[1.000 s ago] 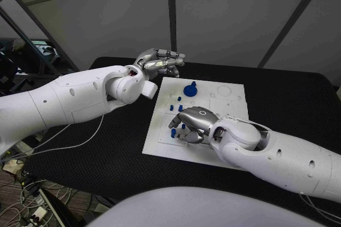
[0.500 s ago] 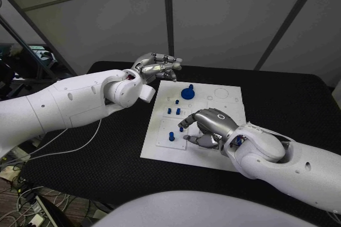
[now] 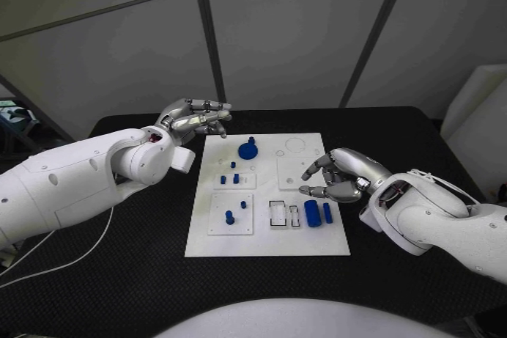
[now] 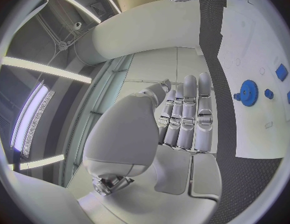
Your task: Assemble the parts on the task board
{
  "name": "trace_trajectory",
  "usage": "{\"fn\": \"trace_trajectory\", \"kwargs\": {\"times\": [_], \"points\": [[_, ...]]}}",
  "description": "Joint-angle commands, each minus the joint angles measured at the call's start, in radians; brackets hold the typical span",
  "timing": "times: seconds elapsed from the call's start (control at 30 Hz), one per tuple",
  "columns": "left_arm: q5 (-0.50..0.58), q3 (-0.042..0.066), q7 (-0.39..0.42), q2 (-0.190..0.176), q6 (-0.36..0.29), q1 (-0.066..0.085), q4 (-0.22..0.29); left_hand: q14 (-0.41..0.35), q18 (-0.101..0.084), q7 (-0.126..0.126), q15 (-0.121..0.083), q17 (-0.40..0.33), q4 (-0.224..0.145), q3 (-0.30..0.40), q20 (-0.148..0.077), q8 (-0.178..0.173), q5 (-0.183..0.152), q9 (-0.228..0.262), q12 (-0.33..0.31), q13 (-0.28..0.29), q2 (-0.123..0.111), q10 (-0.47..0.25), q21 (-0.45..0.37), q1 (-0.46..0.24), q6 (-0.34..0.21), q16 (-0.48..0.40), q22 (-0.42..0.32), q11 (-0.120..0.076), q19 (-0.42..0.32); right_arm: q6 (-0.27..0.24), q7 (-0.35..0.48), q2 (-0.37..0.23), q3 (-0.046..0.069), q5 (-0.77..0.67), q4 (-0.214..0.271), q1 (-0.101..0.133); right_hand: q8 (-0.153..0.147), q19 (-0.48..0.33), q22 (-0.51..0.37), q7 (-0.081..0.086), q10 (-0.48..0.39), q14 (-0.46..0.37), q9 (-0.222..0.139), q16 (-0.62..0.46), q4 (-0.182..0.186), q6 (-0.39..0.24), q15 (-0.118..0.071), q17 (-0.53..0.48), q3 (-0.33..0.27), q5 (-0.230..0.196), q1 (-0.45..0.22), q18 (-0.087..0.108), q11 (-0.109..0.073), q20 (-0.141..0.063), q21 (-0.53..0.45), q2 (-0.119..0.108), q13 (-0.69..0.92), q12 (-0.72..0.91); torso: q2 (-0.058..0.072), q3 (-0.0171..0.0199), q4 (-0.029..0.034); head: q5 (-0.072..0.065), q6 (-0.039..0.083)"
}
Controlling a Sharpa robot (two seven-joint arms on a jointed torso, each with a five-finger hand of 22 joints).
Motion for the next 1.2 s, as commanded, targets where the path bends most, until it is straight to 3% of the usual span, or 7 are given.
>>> {"fn": "trace_trajectory", "kwargs": {"times": [0.03,0.13,0.23,0.4,0.77,1.2], "points": [[0.003,-0.001,0.004,0.0,0.011,-0.001,0.003,-0.008,0.001,0.004,0.002,-0.001,-0.004,-0.001,0.0,0.002,0.002,-0.001,0.006,-0.001,0.002,-0.007,0.004,-0.004,-0.006,-0.004,-0.001,-0.001,-0.01,0.002,-0.097,-0.021,0.001,0.068,0.017,0.0,0.027,0.01,0.018,-0.006,0.001,0.062,0.014,0.013,0.019,-0.008,-0.004,0.021,-0.032,0.008,0.006,-0.021,0.002,0.002,0.013,0.014,0.069,0.056,-0.002,0.0018,-0.009,-0.024,0.002],[0.003,-0.002,0.004,-0.002,0.011,-0.002,0.004,-0.008,0.001,0.004,0.002,-0.001,-0.004,-0.001,0.0,0.002,0.002,-0.001,0.006,-0.001,0.002,-0.007,0.004,-0.004,-0.006,-0.004,-0.001,-0.001,-0.01,0.012,-0.143,-0.037,0.0,0.031,0.027,-0.005,0.041,0.015,0.033,-0.005,0.005,0.065,0.022,0.025,0.026,-0.026,-0.004,0.04,-0.055,0.017,0.02,-0.025,0.004,0.004,0.023,0.013,0.101,0.079,-0.002,0.0027,-0.0098,-0.037,0.003],[0.003,-0.003,0.004,-0.003,0.011,-0.003,0.004,-0.008,0.001,0.004,0.002,-0.001,-0.004,-0.001,0.0,0.002,0.002,-0.001,0.006,-0.001,0.002,-0.007,0.004,-0.004,-0.006,-0.004,-0.001,-0.001,-0.01,0.038,-0.205,-0.045,0.0,-0.009,0.034,-0.011,0.052,0.015,0.036,-0.002,-0.001,0.065,0.028,0.029,0.035,-0.044,-0.001,0.046,-0.082,0.001,0.03,-0.025,0.007,0.006,0.025,0.008,0.107,0.082,-0.004,0.0,-0.0079,-0.05,0.004],[0.003,-0.004,0.005,-0.003,0.012,-0.004,0.005,-0.008,0.001,0.004,0.002,-0.001,-0.004,-0.001,0.0,0.002,0.002,-0.001,0.006,-0.001,0.002,-0.007,0.004,-0.004,-0.006,-0.004,-0.001,-0.001,-0.01,0.065,-0.265,-0.037,-0.001,-0.042,0.036,-0.02,0.067,0.016,0.042,0.0,-0.004,0.065,0.037,0.032,0.052,-0.058,0.001,0.051,-0.111,-0.014,0.039,-0.026,0.009,0.008,0.029,0.01,0.115,0.084,-0.005,-0.0033,-0.0042,-0.056,0.001],[0.003,-0.004,0.007,-0.005,0.012,-0.004,0.006,-0.008,0.001,0.004,0.002,-0.001,-0.004,-0.001,0.0,0.002,0.002,-0.001,0.006,-0.001,0.002,-0.007,0.004,-0.004,-0.006,-0.004,-0.001,-0.001,-0.01,0.112,-0.332,-0.002,-0.002,-0.086,0.029,-0.045,0.101,0.017,0.05,-0.002,-0.007,0.065,0.054,0.037,0.091,-0.071,0.001,0.058,-0.165,-0.02,0.044,-0.027,0.008,0.01,0.034,0.016,0.126,0.084,-0.004,-0.0046,-0.006,-0.048,-0.011],[0.003,-0.004,0.007,-0.009,0.012,-0.004,0.008,-0.009,0.001,0.003,0.002,-0.002,-0.004,-0.001,0.001,0.003,0.003,-0.001,0.007,-0.001,0.003,-0.007,0.004,-0.004,-0.005,-0.003,-0.001,-0.002,-0.011,0.147,-0.355,0.024,-0.002,-0.123,0.023,-0.063,0.13,0.019,0.057,-0.008,-0.006,0.066,0.072,0.041,0.095,-0.068,-0.002,0.064,-0.197,-0.023,0.031,-0.028,0.004,0.008,0.038,0.028,0.132,0.083,-0.004,-0.0039,-0.0066,-0.044,-0.021]]}}
